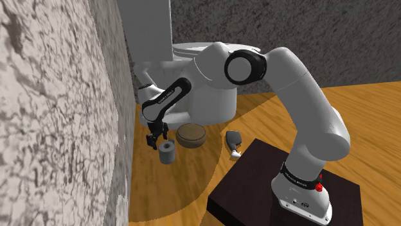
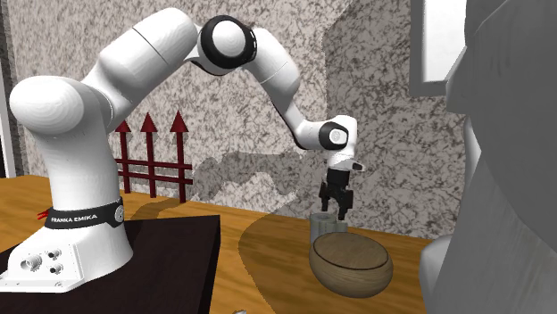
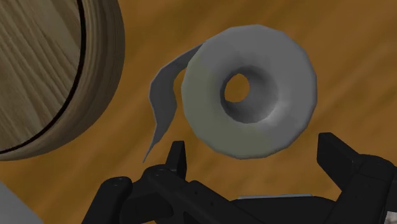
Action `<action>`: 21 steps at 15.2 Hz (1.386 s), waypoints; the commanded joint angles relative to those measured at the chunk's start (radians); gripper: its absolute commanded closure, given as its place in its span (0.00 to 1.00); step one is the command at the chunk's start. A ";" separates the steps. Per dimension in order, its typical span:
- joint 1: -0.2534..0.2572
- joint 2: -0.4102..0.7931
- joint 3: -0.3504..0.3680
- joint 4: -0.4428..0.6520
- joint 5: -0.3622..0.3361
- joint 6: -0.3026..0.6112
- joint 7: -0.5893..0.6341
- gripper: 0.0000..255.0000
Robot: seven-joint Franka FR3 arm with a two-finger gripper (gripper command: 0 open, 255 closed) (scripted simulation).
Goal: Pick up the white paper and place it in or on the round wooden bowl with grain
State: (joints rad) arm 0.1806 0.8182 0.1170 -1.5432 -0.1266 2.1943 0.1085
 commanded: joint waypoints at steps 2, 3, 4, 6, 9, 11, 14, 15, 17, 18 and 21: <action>0.001 0.025 -0.003 -0.002 -0.004 0.028 0.001 0.00; 0.002 0.034 -0.004 -0.003 -0.005 0.037 0.001 0.00; 0.002 0.046 -0.005 -0.004 -0.007 0.051 0.002 0.00; 0.002 0.046 -0.005 -0.004 -0.007 0.051 0.002 0.00; 0.002 0.046 -0.005 -0.004 -0.007 0.051 0.002 0.00; 0.002 0.046 -0.005 -0.004 -0.007 0.051 0.002 0.00; 0.002 0.046 -0.005 -0.004 -0.007 0.050 0.002 1.00; 0.002 0.046 -0.005 -0.004 -0.007 0.050 0.002 1.00; 0.002 0.047 -0.005 -0.003 -0.007 0.050 0.002 1.00; 0.002 0.047 -0.005 -0.003 -0.007 0.050 0.002 1.00; 0.002 0.047 -0.005 -0.003 -0.007 0.050 0.002 1.00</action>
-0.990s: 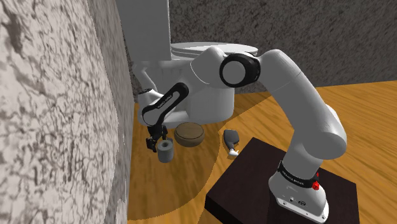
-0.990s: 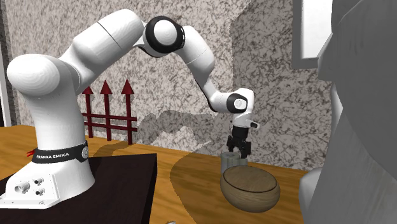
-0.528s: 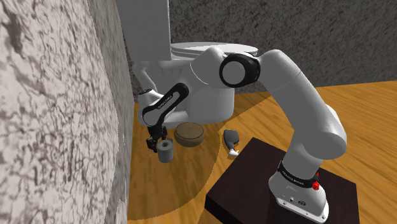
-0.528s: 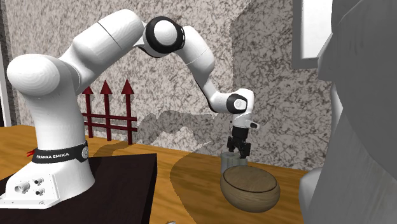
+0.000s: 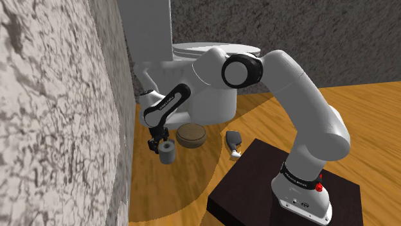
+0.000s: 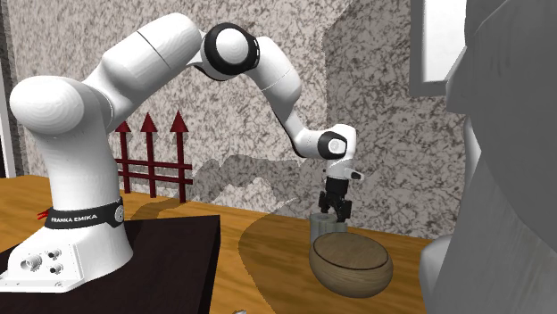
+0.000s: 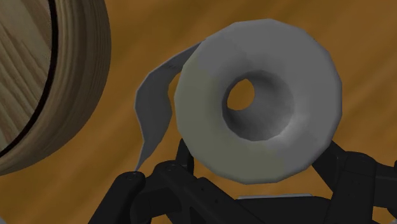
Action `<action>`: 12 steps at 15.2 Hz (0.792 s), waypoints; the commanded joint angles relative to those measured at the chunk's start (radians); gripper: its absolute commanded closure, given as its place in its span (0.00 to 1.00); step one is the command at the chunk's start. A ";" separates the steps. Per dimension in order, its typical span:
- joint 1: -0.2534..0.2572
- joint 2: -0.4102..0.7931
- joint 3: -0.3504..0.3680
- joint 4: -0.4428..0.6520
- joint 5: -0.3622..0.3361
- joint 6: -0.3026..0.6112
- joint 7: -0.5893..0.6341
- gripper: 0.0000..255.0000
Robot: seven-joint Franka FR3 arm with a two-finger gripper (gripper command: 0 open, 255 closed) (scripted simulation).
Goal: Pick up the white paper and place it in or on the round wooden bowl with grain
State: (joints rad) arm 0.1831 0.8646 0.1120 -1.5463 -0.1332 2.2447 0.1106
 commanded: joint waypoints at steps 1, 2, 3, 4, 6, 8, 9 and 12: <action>0.000 0.000 0.000 -0.001 0.000 0.000 0.000 1.00; -0.001 -0.011 0.001 -0.005 0.001 -0.007 -0.001 1.00; -0.002 -0.021 0.002 -0.009 0.002 -0.013 -0.001 1.00; -0.002 -0.032 0.003 -0.012 0.003 -0.020 -0.002 1.00; -0.004 -0.052 0.005 -0.018 0.005 -0.035 -0.003 1.00; -0.005 -0.072 0.007 -0.024 0.007 -0.049 -0.004 1.00; -0.006 -0.082 0.008 -0.026 0.008 -0.057 -0.004 1.00; -0.008 -0.110 0.010 -0.030 0.011 -0.081 -0.006 1.00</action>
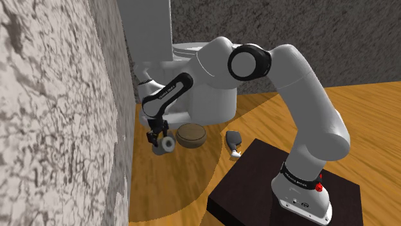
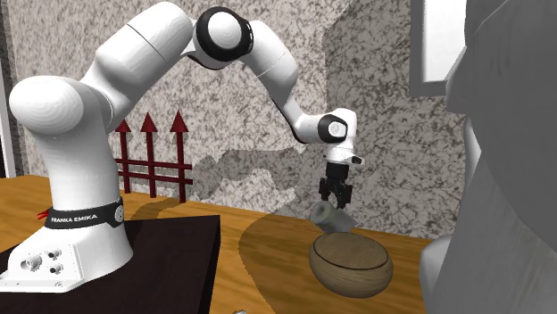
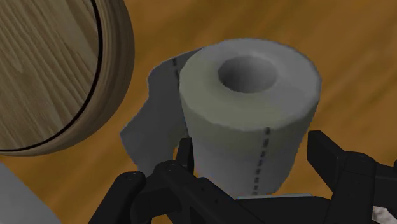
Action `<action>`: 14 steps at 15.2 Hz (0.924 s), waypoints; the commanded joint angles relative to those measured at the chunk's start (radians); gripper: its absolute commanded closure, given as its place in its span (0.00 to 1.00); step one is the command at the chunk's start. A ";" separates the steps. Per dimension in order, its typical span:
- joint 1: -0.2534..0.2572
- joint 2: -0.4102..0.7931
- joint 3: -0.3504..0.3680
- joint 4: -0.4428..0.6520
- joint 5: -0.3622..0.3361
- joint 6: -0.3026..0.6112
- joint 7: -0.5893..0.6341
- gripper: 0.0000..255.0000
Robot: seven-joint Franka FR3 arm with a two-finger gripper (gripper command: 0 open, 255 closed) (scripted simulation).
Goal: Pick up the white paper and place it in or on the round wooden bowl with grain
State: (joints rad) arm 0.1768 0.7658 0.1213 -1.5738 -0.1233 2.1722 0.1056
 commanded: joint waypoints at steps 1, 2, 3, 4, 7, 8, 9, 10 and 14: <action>-0.002 -0.021 0.002 -0.004 0.002 -0.016 -0.002 1.00; -0.003 -0.030 0.003 -0.005 0.003 -0.024 -0.003 1.00; -0.003 -0.039 0.004 -0.006 0.004 -0.033 -0.003 1.00; -0.004 -0.048 0.004 -0.006 0.006 -0.041 -0.004 1.00; -0.005 -0.074 0.007 -0.006 0.009 -0.067 -0.006 1.00; -0.006 -0.082 0.008 -0.006 0.010 -0.075 -0.007 1.00; -0.006 -0.090 0.009 -0.005 0.011 -0.084 -0.007 1.00; -0.007 -0.099 0.009 -0.005 0.012 -0.093 -0.008 1.00; -0.009 -0.129 0.012 0.002 0.017 -0.130 -0.011 1.00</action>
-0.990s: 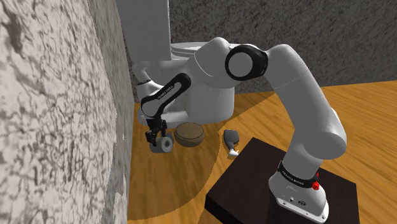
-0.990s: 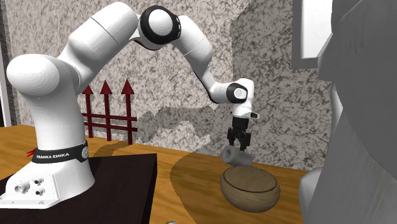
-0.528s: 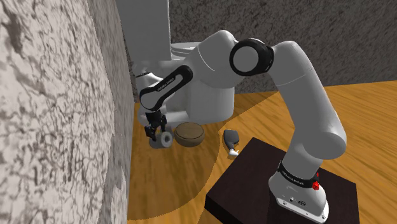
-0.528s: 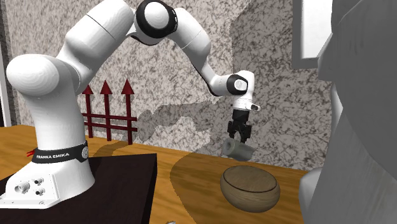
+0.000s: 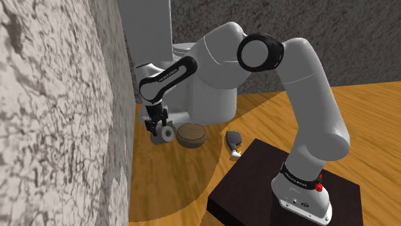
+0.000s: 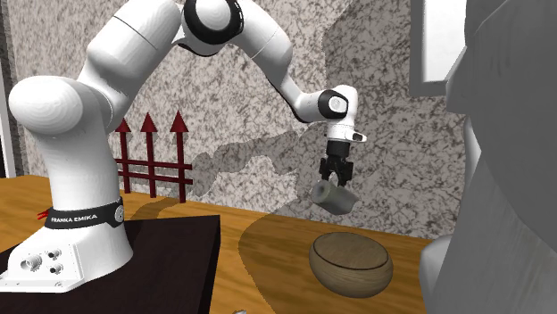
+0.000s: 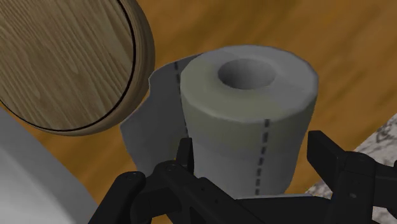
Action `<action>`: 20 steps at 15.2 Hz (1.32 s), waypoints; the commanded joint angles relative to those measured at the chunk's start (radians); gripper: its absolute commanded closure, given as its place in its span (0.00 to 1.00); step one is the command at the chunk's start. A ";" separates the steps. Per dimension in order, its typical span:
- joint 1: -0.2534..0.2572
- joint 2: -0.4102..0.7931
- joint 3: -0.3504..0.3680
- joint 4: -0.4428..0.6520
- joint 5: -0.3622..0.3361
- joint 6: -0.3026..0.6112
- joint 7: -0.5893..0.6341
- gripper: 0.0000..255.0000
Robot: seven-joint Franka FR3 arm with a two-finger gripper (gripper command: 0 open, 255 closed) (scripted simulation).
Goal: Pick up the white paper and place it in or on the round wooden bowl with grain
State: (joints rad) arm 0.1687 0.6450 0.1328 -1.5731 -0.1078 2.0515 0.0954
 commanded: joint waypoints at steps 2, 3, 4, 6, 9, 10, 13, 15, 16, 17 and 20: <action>-0.001 -0.023 0.002 0.006 0.003 -0.029 -0.002 1.00; -0.002 -0.030 0.003 0.009 0.004 -0.038 -0.003 1.00; -0.002 -0.037 0.003 0.011 0.005 -0.048 -0.004 1.00; -0.002 -0.050 0.005 0.018 0.007 -0.068 -0.005 1.00; -0.034 -0.092 -0.003 -0.028 0.011 -0.062 -0.042 1.00; -0.050 -0.109 -0.007 -0.051 0.012 -0.056 -0.060 1.00; -0.095 -0.154 -0.022 -0.109 0.014 -0.040 -0.117 1.00; -0.125 -0.180 -0.033 -0.141 0.015 -0.031 -0.156 1.00; -0.140 -0.192 -0.038 -0.155 0.015 -0.028 -0.176 1.00; -0.155 -0.203 -0.044 -0.168 0.016 -0.025 -0.196 1.00; -0.199 -0.231 -0.063 -0.198 0.016 -0.019 -0.256 1.00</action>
State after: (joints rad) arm -0.0174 0.4219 0.0747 -1.7644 -0.0918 2.0300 -0.1418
